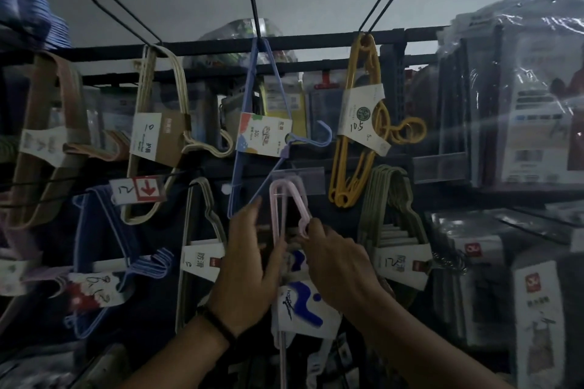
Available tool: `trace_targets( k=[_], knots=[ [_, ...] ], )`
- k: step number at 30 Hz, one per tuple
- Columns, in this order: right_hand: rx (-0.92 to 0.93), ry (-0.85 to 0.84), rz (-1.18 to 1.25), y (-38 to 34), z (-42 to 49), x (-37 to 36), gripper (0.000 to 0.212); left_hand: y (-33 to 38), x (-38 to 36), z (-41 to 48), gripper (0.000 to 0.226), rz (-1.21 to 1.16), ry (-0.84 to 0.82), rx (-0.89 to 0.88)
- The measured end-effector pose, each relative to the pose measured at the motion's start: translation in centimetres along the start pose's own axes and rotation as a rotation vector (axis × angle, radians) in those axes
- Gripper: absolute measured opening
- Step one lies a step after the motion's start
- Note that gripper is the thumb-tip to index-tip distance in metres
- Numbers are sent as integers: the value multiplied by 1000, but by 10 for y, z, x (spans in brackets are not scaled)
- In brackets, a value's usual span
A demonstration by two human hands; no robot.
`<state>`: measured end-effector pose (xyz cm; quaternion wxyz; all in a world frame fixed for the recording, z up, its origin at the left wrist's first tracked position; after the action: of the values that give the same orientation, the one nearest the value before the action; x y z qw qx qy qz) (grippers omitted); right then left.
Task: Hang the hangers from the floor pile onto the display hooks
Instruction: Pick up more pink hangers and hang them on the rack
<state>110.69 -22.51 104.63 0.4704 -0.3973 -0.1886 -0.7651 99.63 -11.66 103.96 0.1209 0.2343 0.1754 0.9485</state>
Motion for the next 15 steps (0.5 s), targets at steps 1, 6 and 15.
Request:
trace_targets(
  k=[1,6,15],
  knots=[
    [14,32,-15,0,-2,-2,37,1,-2,-7,67,99,-26,-100],
    [-19,129,-77,8,-3,1,37,-4,-11,-9,79,379,-102,-305],
    [-129,13,82,17,35,-10,22,-37,-38,5,71,491,-227,-307]
  ],
)
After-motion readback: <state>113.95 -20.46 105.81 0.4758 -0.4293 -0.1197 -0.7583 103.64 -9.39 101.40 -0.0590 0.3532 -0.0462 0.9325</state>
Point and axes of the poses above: each hand's wrist, its own z-axis towards the middle knuckle, its own x-axis out of the back of the hand, y = z × x, the point moved 6 cm from there along z, towards the middle knuckle, and after that the axes turned 2 degrees about -y, right-handed, at the moved point
